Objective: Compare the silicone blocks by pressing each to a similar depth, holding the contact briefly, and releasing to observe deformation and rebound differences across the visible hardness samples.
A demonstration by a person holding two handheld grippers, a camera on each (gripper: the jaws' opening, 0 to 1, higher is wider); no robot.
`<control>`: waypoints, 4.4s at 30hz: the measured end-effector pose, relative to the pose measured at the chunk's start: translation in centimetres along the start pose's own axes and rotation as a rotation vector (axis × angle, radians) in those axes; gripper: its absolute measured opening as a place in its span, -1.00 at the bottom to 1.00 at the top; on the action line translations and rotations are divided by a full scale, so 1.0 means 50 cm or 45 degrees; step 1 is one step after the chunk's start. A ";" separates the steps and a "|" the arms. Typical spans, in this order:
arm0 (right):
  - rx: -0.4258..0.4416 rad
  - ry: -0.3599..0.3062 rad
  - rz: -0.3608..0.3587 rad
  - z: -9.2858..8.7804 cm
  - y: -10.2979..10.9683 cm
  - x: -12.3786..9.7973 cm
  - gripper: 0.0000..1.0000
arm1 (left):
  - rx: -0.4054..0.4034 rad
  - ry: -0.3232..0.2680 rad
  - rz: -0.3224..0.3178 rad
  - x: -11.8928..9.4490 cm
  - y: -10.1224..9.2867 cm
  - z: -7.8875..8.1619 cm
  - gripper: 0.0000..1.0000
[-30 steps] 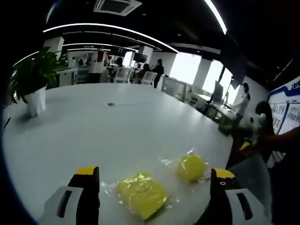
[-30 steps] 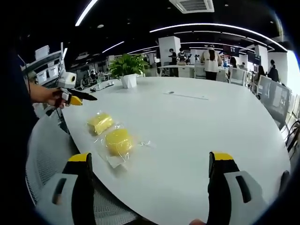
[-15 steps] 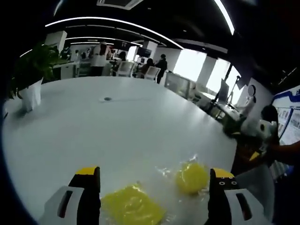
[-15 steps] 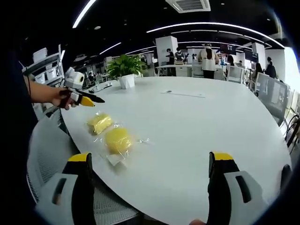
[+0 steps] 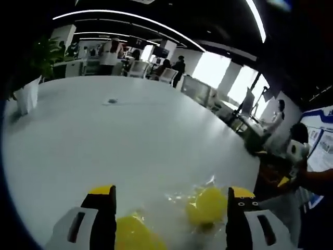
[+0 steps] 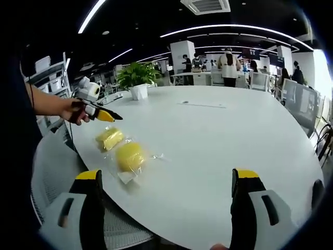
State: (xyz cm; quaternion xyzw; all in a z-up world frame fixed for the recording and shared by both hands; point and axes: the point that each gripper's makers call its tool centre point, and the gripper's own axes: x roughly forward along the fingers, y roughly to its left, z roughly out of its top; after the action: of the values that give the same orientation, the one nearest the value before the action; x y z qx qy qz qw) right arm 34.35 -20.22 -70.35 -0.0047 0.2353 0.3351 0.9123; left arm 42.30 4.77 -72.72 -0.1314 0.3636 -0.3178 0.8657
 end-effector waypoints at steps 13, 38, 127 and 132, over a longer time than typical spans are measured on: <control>0.011 0.005 0.004 -0.007 0.002 -0.002 0.93 | -0.284 0.005 -0.078 0.044 -0.010 -0.018 0.60; 0.032 0.021 -0.004 -0.018 0.001 -0.009 0.93 | -0.567 0.131 -0.080 0.101 -0.020 -0.059 0.20; -0.003 -0.002 0.017 0.011 0.029 -0.006 0.93 | -0.413 0.137 -0.259 0.086 -0.160 -0.001 -1.00; -0.013 -0.010 0.023 0.018 0.031 -0.003 0.93 | -0.417 0.119 -0.267 0.081 -0.165 0.007 -1.00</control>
State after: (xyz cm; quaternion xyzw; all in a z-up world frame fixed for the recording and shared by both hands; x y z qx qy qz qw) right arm 33.68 -18.94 -69.23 -0.0059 0.2299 0.3447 0.9101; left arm 40.98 -4.17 -70.90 -0.2928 0.4347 -0.3487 0.7770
